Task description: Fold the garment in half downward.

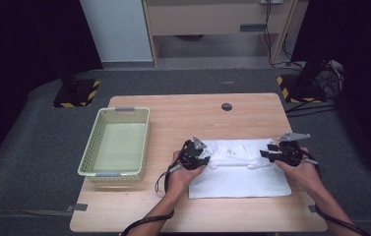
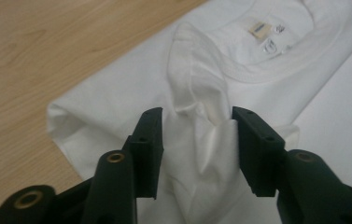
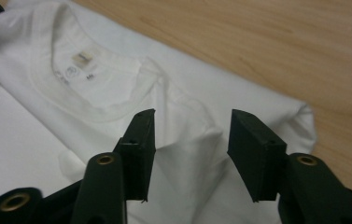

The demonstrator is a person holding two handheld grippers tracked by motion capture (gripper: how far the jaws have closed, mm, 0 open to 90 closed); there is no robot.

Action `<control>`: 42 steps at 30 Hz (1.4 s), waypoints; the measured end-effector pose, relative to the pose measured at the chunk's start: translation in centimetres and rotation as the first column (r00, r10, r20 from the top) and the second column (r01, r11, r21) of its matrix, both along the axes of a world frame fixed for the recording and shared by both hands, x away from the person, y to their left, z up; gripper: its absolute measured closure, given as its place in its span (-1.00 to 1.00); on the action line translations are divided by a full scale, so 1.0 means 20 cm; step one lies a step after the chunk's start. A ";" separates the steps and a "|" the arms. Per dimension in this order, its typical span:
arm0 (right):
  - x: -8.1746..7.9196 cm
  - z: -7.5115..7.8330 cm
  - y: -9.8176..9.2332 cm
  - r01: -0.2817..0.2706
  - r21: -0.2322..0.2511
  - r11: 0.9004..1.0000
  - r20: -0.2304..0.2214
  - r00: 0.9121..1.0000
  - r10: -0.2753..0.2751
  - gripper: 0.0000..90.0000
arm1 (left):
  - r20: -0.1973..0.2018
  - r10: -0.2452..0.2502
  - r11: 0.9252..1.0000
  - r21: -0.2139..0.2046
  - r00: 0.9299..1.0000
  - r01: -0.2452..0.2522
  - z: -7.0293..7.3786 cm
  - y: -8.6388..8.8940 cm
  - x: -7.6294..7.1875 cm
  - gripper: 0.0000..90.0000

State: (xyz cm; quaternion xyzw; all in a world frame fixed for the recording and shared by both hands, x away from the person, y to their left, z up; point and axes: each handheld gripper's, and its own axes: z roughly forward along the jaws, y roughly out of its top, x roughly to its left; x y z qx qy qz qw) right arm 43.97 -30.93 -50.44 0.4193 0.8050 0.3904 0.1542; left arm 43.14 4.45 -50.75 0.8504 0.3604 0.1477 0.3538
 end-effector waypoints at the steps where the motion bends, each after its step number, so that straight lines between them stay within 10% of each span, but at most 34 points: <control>1: 0.01 0.02 0.00 -0.008 -0.001 1.000 0.005 1.000 0.008 0.04 | 0.005 0.001 1.000 -0.005 1.000 -0.001 0.02 0.00 0.00 0.15; 10: 0.13 0.04 0.17 -0.070 -0.038 0.997 -0.024 0.997 0.069 0.35 | 0.014 -0.003 1.000 -0.025 1.000 0.003 0.10 -0.09 0.06 0.16; 26: 0.18 -0.10 0.26 -0.068 -0.088 0.994 -0.035 0.997 0.065 0.45 | -0.032 -0.026 1.000 0.002 0.999 0.026 -0.04 -0.20 0.18 0.42; 33: 0.15 -0.10 0.27 -0.058 -0.040 0.998 -0.052 0.997 0.056 0.77 | 0.011 -0.030 1.000 -0.007 0.999 0.030 0.00 -0.21 0.13 0.82; 42: -0.01 0.06 0.21 -0.092 0.027 0.995 -0.011 0.996 0.093 0.78 | 0.093 -0.100 0.994 -0.035 0.991 0.104 0.13 -0.20 -0.05 0.82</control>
